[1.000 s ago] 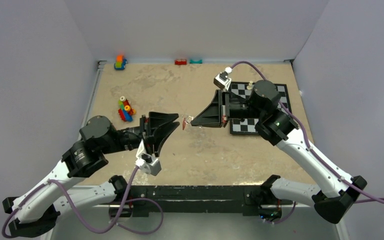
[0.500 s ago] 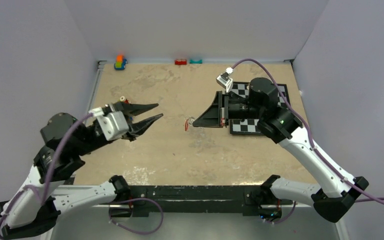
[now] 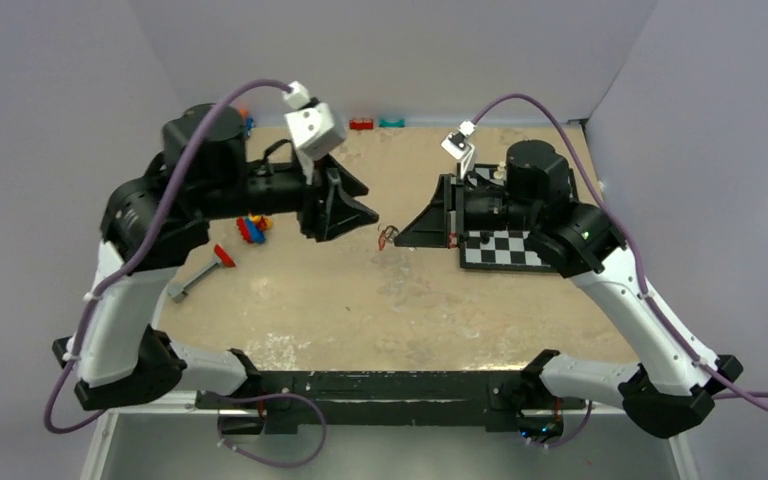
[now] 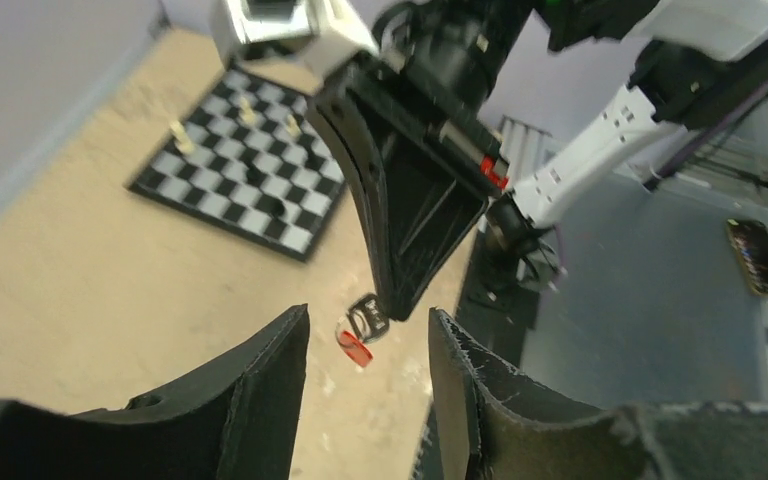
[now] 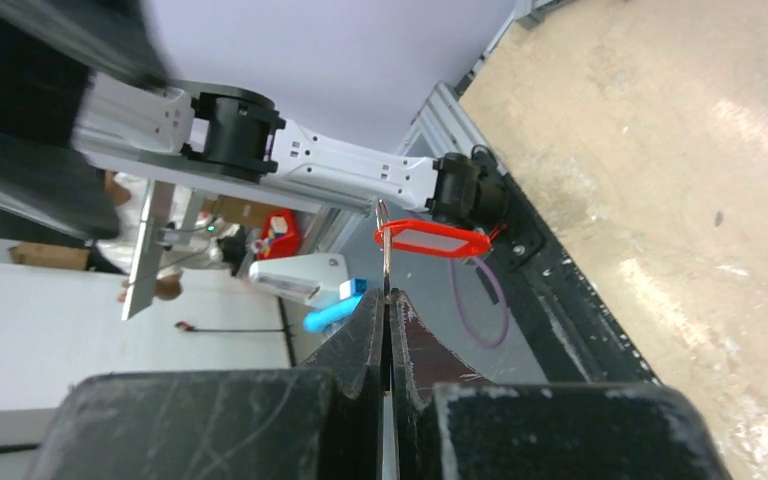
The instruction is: Remove the keys from the keyring
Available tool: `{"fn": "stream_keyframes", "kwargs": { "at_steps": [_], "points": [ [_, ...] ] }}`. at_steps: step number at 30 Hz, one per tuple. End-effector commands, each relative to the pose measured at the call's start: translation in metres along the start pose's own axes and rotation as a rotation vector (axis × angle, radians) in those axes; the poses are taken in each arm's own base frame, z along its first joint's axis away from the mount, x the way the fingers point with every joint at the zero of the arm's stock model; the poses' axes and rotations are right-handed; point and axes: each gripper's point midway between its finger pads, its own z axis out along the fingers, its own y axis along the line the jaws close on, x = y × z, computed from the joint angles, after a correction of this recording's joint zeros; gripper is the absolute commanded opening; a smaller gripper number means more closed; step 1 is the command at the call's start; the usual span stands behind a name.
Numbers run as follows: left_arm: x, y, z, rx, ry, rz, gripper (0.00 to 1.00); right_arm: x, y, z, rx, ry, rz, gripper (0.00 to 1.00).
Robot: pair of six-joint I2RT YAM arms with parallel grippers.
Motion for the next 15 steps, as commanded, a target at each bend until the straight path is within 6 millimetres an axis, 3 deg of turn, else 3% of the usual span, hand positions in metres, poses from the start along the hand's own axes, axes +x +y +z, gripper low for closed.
{"fn": "stream_keyframes", "kwargs": {
  "at_steps": [1,8,15],
  "points": [
    [0.026,-0.03,-0.003,0.165,0.147,-0.188,0.52,-0.007,0.002,-0.015,0.059,-0.037,-0.148,0.0],
    [0.036,-0.024,0.009,0.159,0.193,-0.221,0.45,-0.007,-0.008,-0.023,0.127,-0.046,-0.224,0.0],
    [0.038,-0.023,0.021,0.185,0.196,-0.232,0.4,-0.007,-0.002,-0.024,0.102,-0.045,-0.231,0.0]
  ]
}}
